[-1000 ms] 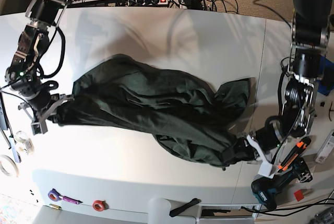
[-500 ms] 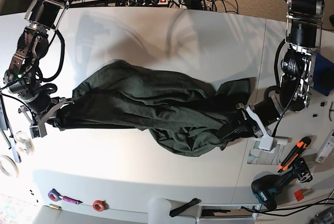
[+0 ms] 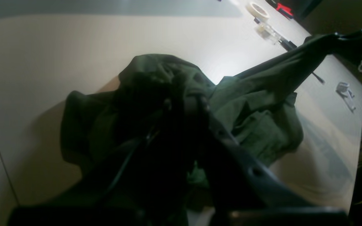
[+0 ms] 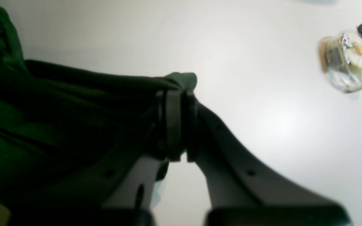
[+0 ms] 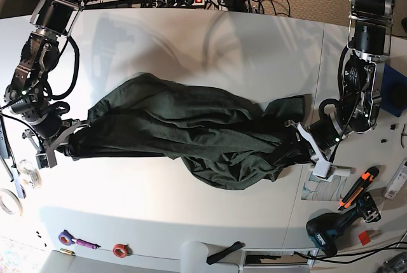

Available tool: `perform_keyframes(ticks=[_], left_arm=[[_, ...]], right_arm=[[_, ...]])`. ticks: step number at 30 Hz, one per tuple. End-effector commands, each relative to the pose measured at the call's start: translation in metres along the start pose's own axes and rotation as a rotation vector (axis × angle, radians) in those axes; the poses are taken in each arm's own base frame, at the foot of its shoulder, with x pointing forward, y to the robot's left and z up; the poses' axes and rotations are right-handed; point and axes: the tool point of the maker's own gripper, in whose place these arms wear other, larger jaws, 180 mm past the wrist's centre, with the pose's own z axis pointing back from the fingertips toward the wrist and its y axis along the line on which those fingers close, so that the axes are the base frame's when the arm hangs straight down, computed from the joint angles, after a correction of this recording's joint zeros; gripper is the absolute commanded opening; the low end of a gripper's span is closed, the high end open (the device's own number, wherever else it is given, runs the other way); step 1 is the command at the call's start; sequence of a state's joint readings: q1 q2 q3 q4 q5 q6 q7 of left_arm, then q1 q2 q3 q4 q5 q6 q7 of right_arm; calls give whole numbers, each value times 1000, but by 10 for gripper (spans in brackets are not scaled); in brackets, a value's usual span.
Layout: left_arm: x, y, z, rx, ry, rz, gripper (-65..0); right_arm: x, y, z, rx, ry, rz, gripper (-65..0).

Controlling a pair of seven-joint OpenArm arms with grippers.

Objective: Layout the t-shirt on the table in an organized manner, then fold the t-shirt properly
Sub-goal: 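Lift the stretched shirt with both grippers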

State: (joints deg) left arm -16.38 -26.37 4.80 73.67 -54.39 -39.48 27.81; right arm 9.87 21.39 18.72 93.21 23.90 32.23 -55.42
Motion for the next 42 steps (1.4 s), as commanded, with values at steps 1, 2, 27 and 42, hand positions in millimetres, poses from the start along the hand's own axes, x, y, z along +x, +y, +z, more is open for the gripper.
perform_keyframes(ticks=[1, 2, 27, 42], left_arm=[[28, -1, 2, -15, -69, -32, -650], [28, 0, 3, -12, -66, -35, -650], [-11, -106, 78, -70, -48, -148, -650], [-17, -93, 83, -23, -20, -163, -650]], right_arm=[[24, -13, 7, -27, -65, 44, -650], [25, -16, 9, -32, -60, 70, -650], [-42, 23, 68, 272, 207, 200, -650], [-92, 91, 104, 472, 288, 180, -650]])
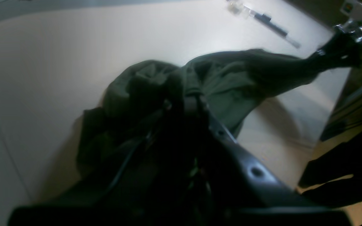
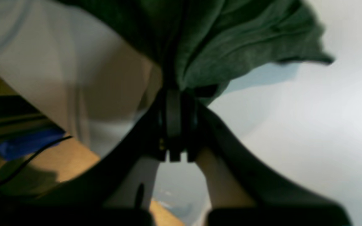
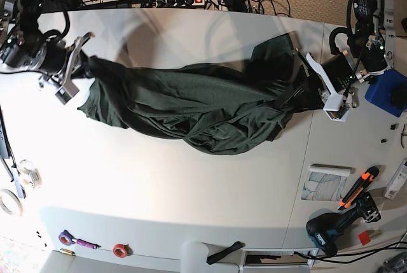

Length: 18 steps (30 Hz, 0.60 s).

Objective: Layout the t-shirt on the table in an organized manner, then fold the t-shirt properly
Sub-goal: 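Lift the stretched shirt with both grippers, then swing the shirt up and lay it flat across the table with both grippers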

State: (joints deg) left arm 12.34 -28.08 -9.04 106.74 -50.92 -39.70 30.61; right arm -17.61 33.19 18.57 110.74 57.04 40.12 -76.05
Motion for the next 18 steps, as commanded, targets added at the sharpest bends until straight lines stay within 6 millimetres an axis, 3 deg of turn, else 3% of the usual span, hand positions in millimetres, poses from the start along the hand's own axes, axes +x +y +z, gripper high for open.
perform_keyframes(ticks=[1, 3, 7, 10, 14, 18], left_arm=[[15, 2, 2, -5, -51, -13, -650], [16, 8, 1, 5, -74, 1, -650], [30, 33, -14, 78, -108, -25, -650], [47, 50, -30, 114, -111, -81, -650], [82, 64, -57, 143, -157, -206, -650], [132, 78, -84, 178, -190, -346, -650]], right_arm=[[17, 0, 4, 1, -69, 10, -650], [30, 2, 0, -10, -147, -6, -650], [55, -15, -5, -110, -219, 12, -650], [89, -29, 3, -169, -307, 48, -650], [139, -60, 19, -333, -421, 115, -650], [188, -94, 31, -473, -510, 125, -650]])
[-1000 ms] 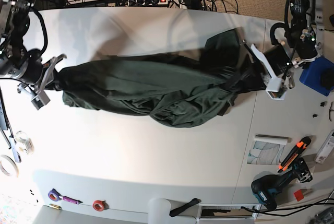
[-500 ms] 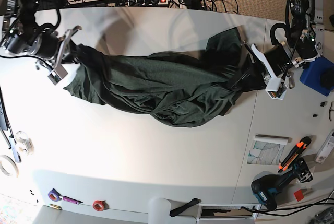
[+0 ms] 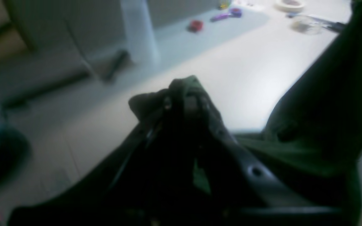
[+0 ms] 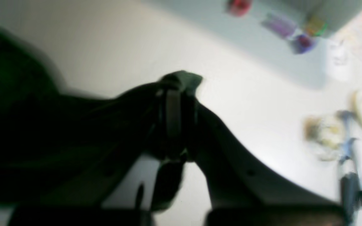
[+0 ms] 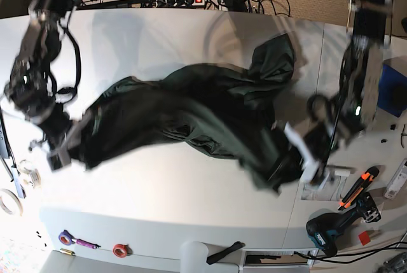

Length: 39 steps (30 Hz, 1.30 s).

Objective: Layout the t-shirt on the table in an organized manner, then fold the t-shirt properly
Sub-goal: 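Swing the shirt up and lay it flat across the table with both grippers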

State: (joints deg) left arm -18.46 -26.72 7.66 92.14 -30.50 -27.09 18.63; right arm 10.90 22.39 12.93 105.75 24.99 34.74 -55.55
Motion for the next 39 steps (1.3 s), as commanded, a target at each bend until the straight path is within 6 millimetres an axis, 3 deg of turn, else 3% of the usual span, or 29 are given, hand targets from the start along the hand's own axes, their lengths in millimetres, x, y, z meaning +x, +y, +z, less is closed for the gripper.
perform_keyframes(ticks=[1, 7, 11, 16, 18, 20, 22, 25, 30, 35, 39], left_arm=[[40, 17, -4, 28, -95, -54, -650], [139, 83, -24, 136, -215, -170, -650], [197, 124, -24, 207, -271, -202, -650], [239, 149, -13, 231, -305, -161, -650], [245, 151, -5, 209, -312, -130, -650], [242, 148, 4, 161, -299, -105, -650], [229, 145, 11, 105, -256, -52, -650], [193, 140, 20, 33, -156, 23, -650], [101, 134, 33, 6, 23, 168, -650], [-7, 97, 42, -39, 193, 331, -650], [-75, 53, 55, -102, 283, 429, -650]], right_arm=[[28, -18, -2, -44, -71, 16, -650], [84, -96, -46, -147, -129, -93, -650], [137, -136, -56, -123, -206, -227, -650], [209, -144, -39, 8, -302, -277, -650], [221, -140, -31, 49, -312, -269, -650], [219, -135, -30, 72, -295, -263, -650], [206, -127, -32, 97, -259, -263, -650], [172, -115, -38, 133, -179, -257, -650], [93, -101, -37, 170, 7, -263, -650], [-3, -100, -23, 149, 220, -281, -650], [-78, -89, -6, 148, 398, -295, -650]])
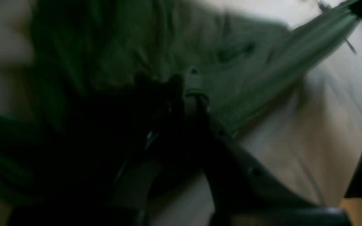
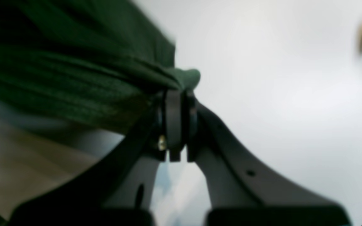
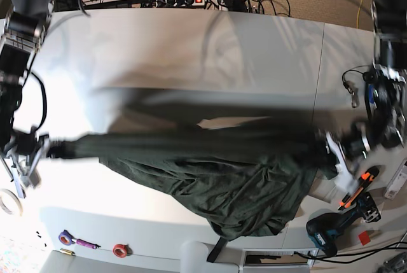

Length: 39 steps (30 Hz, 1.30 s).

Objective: Layout the t-shirt on the table in an organized manner, then fold the t-shirt properly
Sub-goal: 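Swing the shirt up and lay it flat across the table with both grippers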

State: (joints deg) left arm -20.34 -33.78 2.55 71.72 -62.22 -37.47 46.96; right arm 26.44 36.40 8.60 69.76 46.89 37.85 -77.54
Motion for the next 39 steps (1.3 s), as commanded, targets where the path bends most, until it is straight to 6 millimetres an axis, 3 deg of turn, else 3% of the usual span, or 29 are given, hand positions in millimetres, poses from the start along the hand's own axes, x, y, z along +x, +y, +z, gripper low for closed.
perform_keyframes(ticks=[1, 4, 7, 15, 18, 28, 32, 39], left_arm=[[14, 0, 6, -5, -56, -4, -650], [-23, -12, 0, -43, -30, 84, -650], [-46, -24, -2, -85, -25, 128, -650], [-73, -34, 14, -138, -46, 287, -650], [-79, -35, 21, -147, -66, 337, -650], [-93, -42, 24, -161, -81, 400, -650], [-89, -47, 21, -186, -112, 422, -380], [-83, -51, 19, -196, -129, 412, -357]], right_arm=[[3, -13, 14, -39, -18, 11, -650], [-44, -12, 5, -31, 85, -9, -650], [-81, -7, -2, -17, 164, -26, -650], [-143, 2, -7, -1, 299, -49, -650], [-151, -6, -5, -45, 327, -29, -650], [-149, -25, -5, -144, 311, 25, -650], [-149, -26, -4, -147, 314, 26, -650], [-158, -47, 4, -256, 381, 87, -650]])
